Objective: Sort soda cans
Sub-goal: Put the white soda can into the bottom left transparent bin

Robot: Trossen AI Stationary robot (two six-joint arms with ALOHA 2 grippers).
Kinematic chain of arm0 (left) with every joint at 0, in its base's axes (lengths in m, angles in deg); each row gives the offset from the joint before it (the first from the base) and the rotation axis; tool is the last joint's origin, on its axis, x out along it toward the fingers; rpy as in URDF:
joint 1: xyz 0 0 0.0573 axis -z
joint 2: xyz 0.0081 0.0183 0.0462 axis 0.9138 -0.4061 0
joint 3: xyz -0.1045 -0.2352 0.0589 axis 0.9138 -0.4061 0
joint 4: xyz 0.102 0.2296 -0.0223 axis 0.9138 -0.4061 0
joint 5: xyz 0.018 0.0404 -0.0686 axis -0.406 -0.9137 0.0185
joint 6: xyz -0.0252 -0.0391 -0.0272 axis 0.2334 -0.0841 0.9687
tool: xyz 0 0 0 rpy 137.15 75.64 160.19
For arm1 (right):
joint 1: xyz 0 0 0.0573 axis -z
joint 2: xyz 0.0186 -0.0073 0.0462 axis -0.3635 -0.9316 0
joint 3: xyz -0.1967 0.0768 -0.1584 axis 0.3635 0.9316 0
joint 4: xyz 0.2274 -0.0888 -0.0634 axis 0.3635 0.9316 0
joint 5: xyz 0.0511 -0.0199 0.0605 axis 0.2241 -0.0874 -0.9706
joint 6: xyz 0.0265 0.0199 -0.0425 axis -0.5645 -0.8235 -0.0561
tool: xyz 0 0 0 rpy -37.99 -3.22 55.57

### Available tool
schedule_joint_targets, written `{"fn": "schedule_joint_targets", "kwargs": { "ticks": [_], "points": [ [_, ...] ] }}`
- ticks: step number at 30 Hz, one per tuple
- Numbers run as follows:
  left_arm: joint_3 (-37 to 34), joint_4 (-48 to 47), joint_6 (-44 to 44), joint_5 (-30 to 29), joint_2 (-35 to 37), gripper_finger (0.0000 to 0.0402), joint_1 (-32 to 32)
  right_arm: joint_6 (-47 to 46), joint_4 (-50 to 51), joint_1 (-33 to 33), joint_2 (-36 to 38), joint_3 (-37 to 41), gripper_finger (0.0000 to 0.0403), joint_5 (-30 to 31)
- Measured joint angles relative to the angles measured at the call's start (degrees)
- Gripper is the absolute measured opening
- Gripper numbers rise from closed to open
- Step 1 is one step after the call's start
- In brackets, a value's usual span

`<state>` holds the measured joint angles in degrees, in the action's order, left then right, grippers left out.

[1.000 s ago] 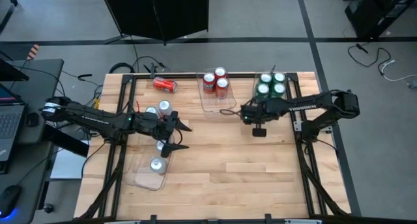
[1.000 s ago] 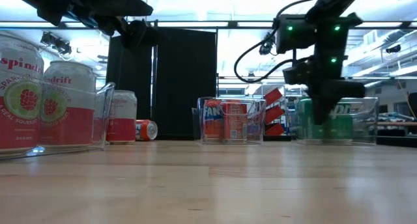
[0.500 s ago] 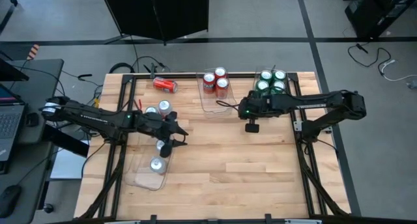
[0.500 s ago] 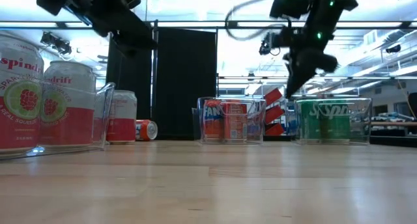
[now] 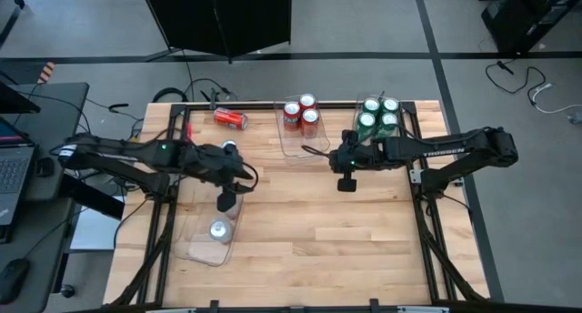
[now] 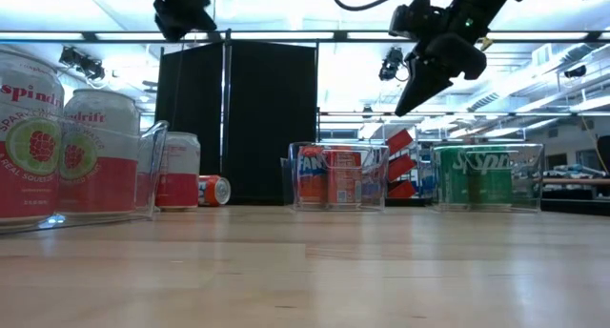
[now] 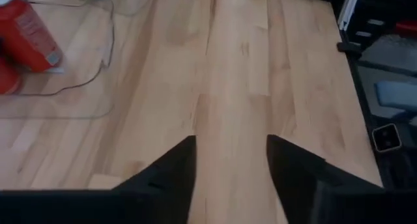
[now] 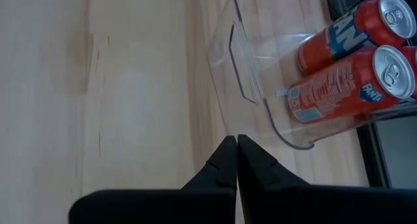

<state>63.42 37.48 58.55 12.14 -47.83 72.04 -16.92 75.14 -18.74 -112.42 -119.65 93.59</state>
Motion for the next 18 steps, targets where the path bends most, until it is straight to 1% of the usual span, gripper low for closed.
{"fn": "schedule_joint_targets", "kwargs": {
  "ticks": [3,7,12,15,18],
  "points": [
    [2.49,-2.62,3.89,-2.12,0.0,0.0231,0.0,0.0,-0.11,-0.28,-0.03,0.0,0.0,0.0],
    [4.75,-8.62,5.56,-7.89,0.0,0.0296,-0.63,-0.07,-0.36,-0.36,-0.05,0.0,0.0,-0.02],
    [5.15,-18.12,5.5,-8.75,0.0,0.0367,-5.37,-0.23,-0.33,-0.36,-0.05,0.0,0.0,-0.51],
    [5.15,-22.47,3.88,-8.8,-0.56,0.0394,-10.06,-0.24,-1.08,-0.36,-0.05,0.0,0.0,-0.66],
    [5.13,-23.77,0.39,-8.63,-1.06,0.0396,-15.28,0.04,-2.37,-0.36,-0.05,0.0,0.0,-0.7]
  ]
}}
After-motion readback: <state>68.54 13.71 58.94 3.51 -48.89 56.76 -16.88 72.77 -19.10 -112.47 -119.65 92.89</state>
